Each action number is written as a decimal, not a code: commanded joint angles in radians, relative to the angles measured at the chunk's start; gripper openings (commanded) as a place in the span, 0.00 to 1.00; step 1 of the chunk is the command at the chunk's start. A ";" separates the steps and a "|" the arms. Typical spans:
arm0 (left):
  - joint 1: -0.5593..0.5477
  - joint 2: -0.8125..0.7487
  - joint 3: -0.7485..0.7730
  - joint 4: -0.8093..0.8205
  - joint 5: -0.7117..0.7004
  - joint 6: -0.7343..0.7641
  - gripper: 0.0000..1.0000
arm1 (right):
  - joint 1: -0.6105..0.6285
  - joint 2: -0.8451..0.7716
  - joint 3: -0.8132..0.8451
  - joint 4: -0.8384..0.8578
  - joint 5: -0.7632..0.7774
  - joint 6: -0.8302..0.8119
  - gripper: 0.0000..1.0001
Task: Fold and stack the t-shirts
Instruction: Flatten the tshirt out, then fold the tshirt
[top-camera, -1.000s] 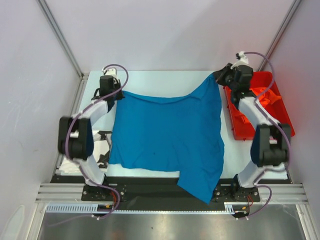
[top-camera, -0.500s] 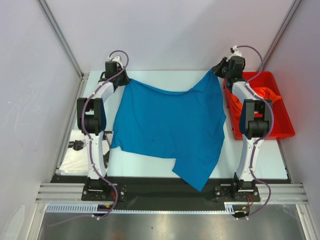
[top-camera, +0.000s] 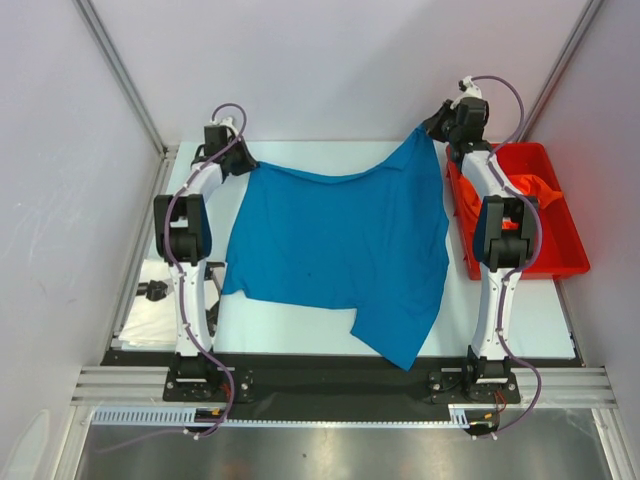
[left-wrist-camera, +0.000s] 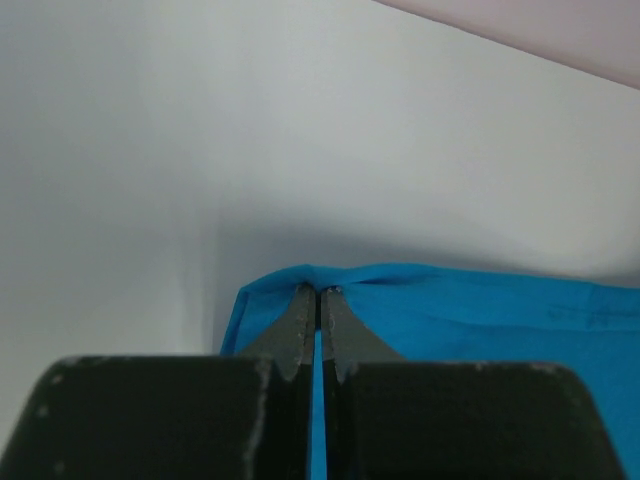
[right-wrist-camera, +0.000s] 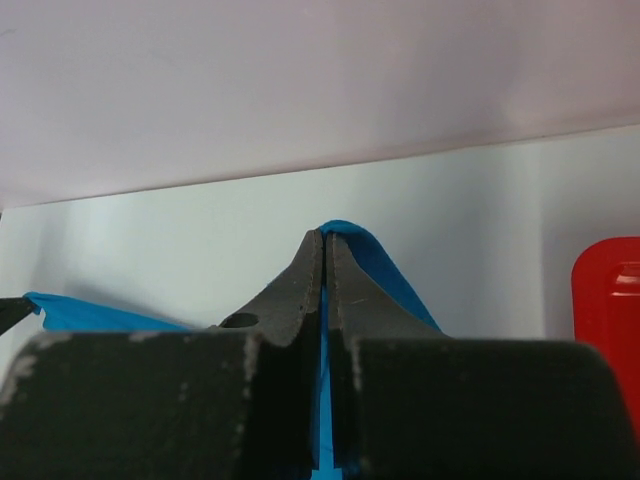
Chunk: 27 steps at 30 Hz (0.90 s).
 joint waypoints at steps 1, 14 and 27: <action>0.024 0.000 0.064 -0.024 0.054 -0.024 0.01 | -0.001 -0.008 0.069 -0.055 0.033 -0.014 0.00; 0.035 -0.069 0.064 -0.304 0.083 0.050 0.00 | -0.001 -0.277 -0.077 -0.609 0.127 0.087 0.00; 0.078 -0.112 0.112 -0.551 -0.012 0.108 0.00 | -0.043 -0.509 -0.318 -0.812 0.067 0.095 0.00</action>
